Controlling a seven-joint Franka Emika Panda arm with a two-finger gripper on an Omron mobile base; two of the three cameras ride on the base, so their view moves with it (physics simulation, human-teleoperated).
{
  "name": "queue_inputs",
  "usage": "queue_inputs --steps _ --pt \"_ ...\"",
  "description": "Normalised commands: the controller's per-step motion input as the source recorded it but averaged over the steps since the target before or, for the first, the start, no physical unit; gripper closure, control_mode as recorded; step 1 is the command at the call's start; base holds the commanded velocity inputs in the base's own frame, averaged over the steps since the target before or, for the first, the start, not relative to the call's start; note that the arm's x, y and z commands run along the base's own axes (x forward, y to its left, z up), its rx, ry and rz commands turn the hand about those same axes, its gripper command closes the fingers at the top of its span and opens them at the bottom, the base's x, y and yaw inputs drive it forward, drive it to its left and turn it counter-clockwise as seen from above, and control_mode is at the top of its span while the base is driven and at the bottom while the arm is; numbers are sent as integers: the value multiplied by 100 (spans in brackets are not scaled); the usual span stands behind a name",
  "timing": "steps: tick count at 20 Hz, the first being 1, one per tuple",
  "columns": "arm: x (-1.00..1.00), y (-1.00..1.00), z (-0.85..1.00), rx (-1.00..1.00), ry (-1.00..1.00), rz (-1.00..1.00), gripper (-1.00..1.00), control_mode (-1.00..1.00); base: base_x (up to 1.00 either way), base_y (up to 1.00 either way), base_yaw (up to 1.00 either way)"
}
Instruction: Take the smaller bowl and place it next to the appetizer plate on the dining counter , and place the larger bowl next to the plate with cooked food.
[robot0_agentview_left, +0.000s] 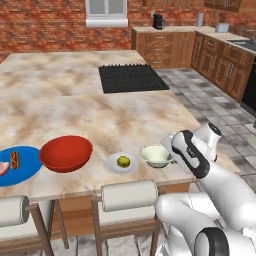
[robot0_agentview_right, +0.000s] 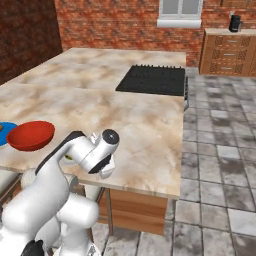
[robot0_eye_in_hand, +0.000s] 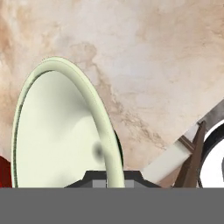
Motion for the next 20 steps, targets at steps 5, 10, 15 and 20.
queue_inputs --steps 5,10,15,20 --pt "40 0 -25 0 8 0 100 -100 0 0 0" --pt "41 0 -23 0 5 0 100 -100 0 0 0" --pt "36 0 -23 0 3 0 100 -100 0 0 0" --pt "34 0 -24 0 2 0 100 -100 0 0 0"
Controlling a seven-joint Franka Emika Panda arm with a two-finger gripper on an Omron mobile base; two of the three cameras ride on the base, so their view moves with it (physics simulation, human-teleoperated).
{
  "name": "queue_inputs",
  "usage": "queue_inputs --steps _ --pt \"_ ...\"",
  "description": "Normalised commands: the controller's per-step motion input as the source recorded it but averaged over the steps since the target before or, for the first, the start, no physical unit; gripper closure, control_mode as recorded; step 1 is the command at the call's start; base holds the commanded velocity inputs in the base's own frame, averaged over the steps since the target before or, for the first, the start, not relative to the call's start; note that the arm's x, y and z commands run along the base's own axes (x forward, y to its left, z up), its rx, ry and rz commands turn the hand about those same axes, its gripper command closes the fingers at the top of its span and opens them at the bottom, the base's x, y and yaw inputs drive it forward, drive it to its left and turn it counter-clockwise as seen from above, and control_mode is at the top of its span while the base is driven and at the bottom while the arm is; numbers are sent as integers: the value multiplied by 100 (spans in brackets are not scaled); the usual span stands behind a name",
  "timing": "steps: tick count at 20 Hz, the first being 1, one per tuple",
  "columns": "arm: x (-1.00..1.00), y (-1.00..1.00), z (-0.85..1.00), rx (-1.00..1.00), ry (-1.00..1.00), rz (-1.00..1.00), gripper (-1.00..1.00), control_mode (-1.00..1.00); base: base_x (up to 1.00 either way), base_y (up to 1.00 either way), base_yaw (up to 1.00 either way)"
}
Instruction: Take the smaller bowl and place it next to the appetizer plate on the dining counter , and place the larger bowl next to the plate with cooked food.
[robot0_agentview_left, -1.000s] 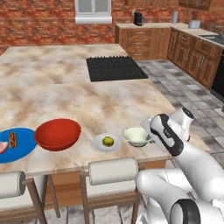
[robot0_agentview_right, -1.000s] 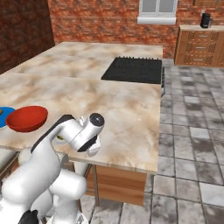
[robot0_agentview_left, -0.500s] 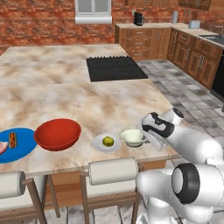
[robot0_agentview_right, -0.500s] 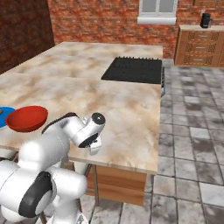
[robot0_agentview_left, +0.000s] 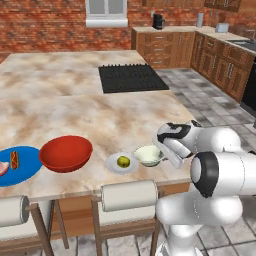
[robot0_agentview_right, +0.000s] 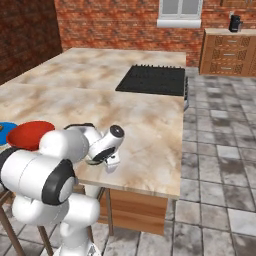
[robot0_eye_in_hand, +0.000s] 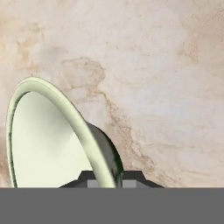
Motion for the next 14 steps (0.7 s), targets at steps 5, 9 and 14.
queue_inputs --steps 5,9,14 --pt "32 0 -24 0 2 0 100 -100 0 0 0" --pt "10 0 -8 0 2 0 -100 -100 0 0 0" --pt "-19 -1 2 0 0 0 -100 -100 0 0 0"
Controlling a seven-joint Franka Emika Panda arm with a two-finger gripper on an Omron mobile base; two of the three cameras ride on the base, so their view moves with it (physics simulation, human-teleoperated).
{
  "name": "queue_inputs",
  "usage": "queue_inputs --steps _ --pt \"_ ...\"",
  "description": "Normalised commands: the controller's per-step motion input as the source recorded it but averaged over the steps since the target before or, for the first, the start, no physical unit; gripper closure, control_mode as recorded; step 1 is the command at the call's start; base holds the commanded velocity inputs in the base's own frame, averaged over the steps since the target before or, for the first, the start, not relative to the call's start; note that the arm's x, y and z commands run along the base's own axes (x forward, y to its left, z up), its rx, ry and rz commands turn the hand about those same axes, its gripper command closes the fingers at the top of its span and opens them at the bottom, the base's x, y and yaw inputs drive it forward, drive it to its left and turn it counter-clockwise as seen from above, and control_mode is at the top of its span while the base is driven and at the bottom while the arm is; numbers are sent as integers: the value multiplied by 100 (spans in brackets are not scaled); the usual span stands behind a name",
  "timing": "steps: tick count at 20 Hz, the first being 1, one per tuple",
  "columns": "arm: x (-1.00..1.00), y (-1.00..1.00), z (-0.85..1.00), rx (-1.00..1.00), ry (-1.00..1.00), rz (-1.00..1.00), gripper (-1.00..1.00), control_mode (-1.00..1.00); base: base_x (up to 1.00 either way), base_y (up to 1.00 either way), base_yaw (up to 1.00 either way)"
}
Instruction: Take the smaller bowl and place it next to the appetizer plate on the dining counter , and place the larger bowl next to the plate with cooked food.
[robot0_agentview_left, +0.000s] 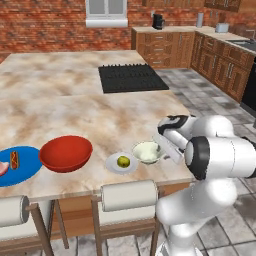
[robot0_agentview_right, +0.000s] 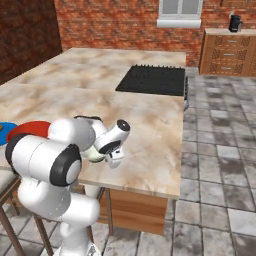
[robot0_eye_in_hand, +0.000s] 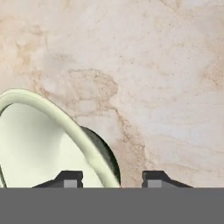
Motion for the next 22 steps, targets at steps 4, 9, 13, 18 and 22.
queue_inputs --steps 4,9,13,18,22 --pt "-50 -6 35 0 0 0 -100 -100 0 0 0" --pt "-74 -13 65 -1 0 0 -100 -100 0 0 0" --pt "-82 -24 97 -1 0 0 -100 -100 0 0 0" --pt "-99 -23 93 -1 -3 0 -100 -100 0 0 0" --pt "-100 -34 85 0 -7 0 -100 -100 0 0 0"
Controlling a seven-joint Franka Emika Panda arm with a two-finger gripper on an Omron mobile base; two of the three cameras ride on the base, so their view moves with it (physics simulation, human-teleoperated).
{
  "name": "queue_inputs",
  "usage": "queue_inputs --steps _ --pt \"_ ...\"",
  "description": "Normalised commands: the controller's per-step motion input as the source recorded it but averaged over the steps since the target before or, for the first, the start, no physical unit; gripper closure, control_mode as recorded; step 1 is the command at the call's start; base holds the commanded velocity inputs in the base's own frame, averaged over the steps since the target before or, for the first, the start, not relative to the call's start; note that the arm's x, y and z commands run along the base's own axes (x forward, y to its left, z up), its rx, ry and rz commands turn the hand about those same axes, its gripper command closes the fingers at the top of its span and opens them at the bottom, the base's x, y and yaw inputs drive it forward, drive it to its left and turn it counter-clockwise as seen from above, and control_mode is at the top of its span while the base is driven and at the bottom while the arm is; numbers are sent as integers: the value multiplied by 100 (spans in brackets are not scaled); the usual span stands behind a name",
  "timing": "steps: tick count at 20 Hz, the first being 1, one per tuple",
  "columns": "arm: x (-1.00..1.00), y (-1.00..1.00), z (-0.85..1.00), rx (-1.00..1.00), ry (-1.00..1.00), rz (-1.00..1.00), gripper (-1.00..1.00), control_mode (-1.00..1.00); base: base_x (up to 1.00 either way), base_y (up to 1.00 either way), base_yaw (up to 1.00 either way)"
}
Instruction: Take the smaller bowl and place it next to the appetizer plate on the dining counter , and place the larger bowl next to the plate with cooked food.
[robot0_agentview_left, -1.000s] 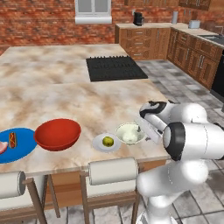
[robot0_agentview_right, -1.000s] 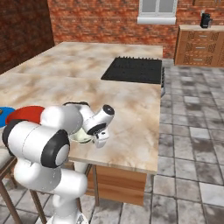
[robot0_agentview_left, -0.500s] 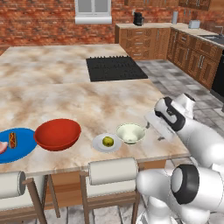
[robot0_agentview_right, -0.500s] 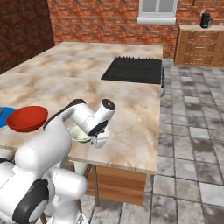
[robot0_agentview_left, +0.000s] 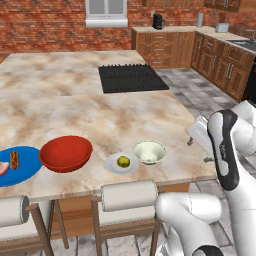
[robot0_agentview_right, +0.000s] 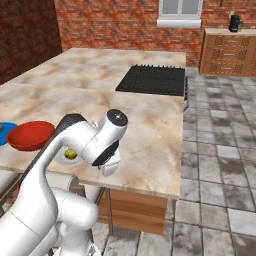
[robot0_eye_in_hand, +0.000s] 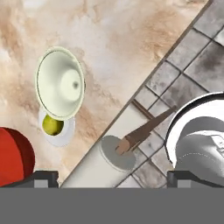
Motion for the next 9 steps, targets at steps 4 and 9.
queue_inputs --steps 4,9 --pt "-100 -39 81 0 -13 0 -100 -100 0 0 0" --pt "-100 -36 74 0 -26 0 -100 -100 0 0 0"
